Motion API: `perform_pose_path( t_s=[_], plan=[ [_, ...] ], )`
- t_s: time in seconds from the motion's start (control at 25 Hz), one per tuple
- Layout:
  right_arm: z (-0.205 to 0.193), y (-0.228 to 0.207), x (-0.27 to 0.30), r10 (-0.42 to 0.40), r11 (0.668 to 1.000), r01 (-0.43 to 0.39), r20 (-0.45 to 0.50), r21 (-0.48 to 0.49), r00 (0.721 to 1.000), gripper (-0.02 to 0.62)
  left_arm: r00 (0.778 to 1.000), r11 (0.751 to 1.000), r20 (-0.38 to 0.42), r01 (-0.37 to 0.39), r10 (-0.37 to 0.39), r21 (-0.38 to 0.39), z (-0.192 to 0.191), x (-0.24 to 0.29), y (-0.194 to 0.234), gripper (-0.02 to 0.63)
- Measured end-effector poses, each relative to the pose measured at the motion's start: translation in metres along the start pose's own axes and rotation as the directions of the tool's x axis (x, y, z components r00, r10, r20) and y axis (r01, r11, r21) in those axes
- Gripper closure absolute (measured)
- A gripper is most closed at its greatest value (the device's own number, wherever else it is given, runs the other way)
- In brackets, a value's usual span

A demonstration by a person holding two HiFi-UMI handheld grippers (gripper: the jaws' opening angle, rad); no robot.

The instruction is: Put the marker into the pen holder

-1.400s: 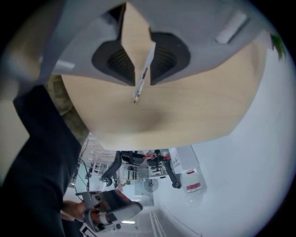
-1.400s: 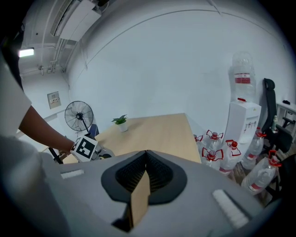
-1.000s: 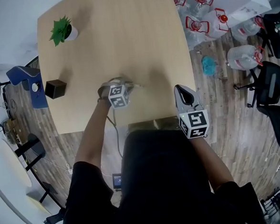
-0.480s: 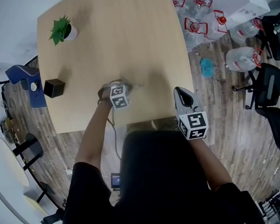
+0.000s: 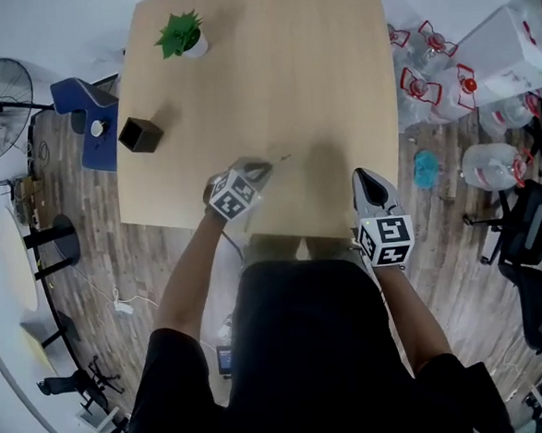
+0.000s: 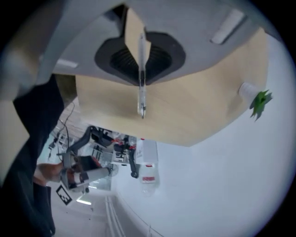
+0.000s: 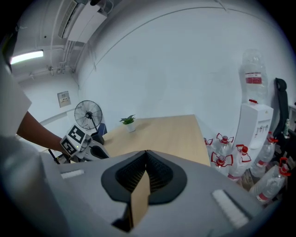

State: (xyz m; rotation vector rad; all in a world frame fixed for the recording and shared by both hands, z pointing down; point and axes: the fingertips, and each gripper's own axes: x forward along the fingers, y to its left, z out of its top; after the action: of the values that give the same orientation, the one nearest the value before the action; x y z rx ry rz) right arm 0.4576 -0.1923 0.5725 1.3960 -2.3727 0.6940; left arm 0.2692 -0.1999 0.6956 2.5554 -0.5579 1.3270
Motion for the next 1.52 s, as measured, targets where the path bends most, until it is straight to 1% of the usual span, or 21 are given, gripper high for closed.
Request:
perform_pose_path(
  t_s=[0.08, 0.12, 0.16, 0.24, 0.28, 0.36, 0.48, 0.6, 0.72, 0.76, 0.88, 1.0, 1.16, 1.2, 1.24, 1.32, 1.44, 1.52],
  plan=[
    [0.006, 0.015, 0.012, 0.042, 0.999, -0.042, 0.0, -0.029, 0.999, 0.592, 0.996, 0.996, 0.064, -0.056, 0.06, -0.071, 0.001, -0.029, 0.003, 0.56],
    [0.009, 0.024, 0.018, 0.061, 0.997, -0.061, 0.0, -0.043, 0.998, 0.592, 0.99, 0.989, 0.101, -0.082, 0.095, -0.119, 0.002, -0.045, 0.005, 0.56],
    [0.013, 0.033, 0.024, 0.08, 0.995, -0.08, 0.001, -0.058, 0.997, 0.592, 0.981, 0.978, 0.144, -0.106, 0.133, -0.179, 0.003, -0.061, 0.007, 0.56],
    [0.021, 0.053, 0.033, 0.116, 0.99, -0.115, 0.006, -0.084, 0.993, 0.592, 0.947, 0.94, 0.235, -0.138, 0.218, -0.313, 0.001, -0.096, 0.011, 0.56],
    [0.025, 0.065, 0.037, 0.133, 0.987, -0.132, 0.007, -0.095, 0.991, 0.592, 0.926, 0.916, 0.271, -0.152, 0.264, -0.37, -0.002, -0.113, 0.012, 0.56],
    [0.032, 0.088, 0.045, 0.166, 0.979, -0.164, 0.005, -0.118, 0.986, 0.592, 0.878, 0.869, 0.321, -0.185, 0.356, -0.458, -0.012, -0.147, 0.013, 0.56],
    [0.039, 0.128, 0.058, 0.211, 0.965, -0.21, -0.008, -0.154, 0.977, 0.592, 0.788, 0.799, 0.369, -0.243, 0.493, -0.55, -0.024, -0.202, 0.018, 0.56],
    [0.044, 0.175, 0.074, 0.261, 0.946, -0.261, -0.025, -0.194, 0.965, 0.592, 0.708, 0.729, 0.364, -0.308, 0.604, -0.611, -0.046, -0.252, 0.022, 0.56],
    [0.05, 0.229, 0.088, 0.327, 0.918, -0.328, -0.042, -0.224, 0.944, 0.592, 0.621, 0.637, 0.33, -0.371, 0.711, -0.675, -0.076, -0.3, 0.023, 0.56],
    [0.051, 0.249, 0.091, 0.346, 0.909, -0.347, -0.047, -0.231, 0.937, 0.592, 0.594, 0.613, 0.323, -0.385, 0.737, -0.69, -0.089, -0.316, 0.023, 0.56],
    [0.053, 0.315, 0.099, 0.39, 0.878, -0.393, -0.065, -0.272, 0.918, 0.592, 0.524, 0.564, 0.324, -0.401, 0.787, -0.722, -0.131, -0.363, 0.021, 0.56],
    [0.047, 0.387, 0.105, 0.43, 0.838, -0.435, -0.093, -0.329, 0.898, 0.592, 0.469, 0.516, 0.31, -0.412, 0.827, -0.751, -0.176, -0.417, 0.015, 0.56],
    [0.036, 0.475, 0.119, 0.454, 0.8, -0.468, -0.131, -0.375, 0.881, 0.592, 0.408, 0.454, 0.281, -0.428, 0.869, -0.782, -0.241, -0.48, 0.01, 0.56],
    [0.034, 0.495, 0.124, 0.457, 0.792, -0.473, -0.139, -0.386, 0.879, 0.592, 0.397, 0.443, 0.276, -0.429, 0.875, -0.787, -0.257, -0.492, 0.01, 0.56],
    [0.032, 0.515, 0.128, 0.459, 0.784, -0.477, -0.146, -0.398, 0.876, 0.592, 0.39, 0.436, 0.274, -0.423, 0.879, -0.794, -0.273, -0.502, 0.009, 0.56],
    [0.028, 0.553, 0.138, 0.463, 0.772, -0.482, -0.154, -0.415, 0.873, 0.592, 0.386, 0.426, 0.272, -0.401, 0.881, -0.811, -0.305, -0.519, 0.009, 0.56],
    [0.021, 0.605, 0.153, 0.465, 0.764, -0.485, -0.157, -0.427, 0.871, 0.592, 0.389, 0.422, 0.269, -0.388, 0.881, -0.82, -0.347, -0.541, 0.008, 0.56],
    [0.015, 0.636, 0.161, 0.465, 0.749, -0.486, -0.164, -0.45, 0.87, 0.592, 0.384, 0.416, 0.268, -0.38, 0.883, -0.826, -0.37, -0.555, 0.008, 0.56]
  ],
)
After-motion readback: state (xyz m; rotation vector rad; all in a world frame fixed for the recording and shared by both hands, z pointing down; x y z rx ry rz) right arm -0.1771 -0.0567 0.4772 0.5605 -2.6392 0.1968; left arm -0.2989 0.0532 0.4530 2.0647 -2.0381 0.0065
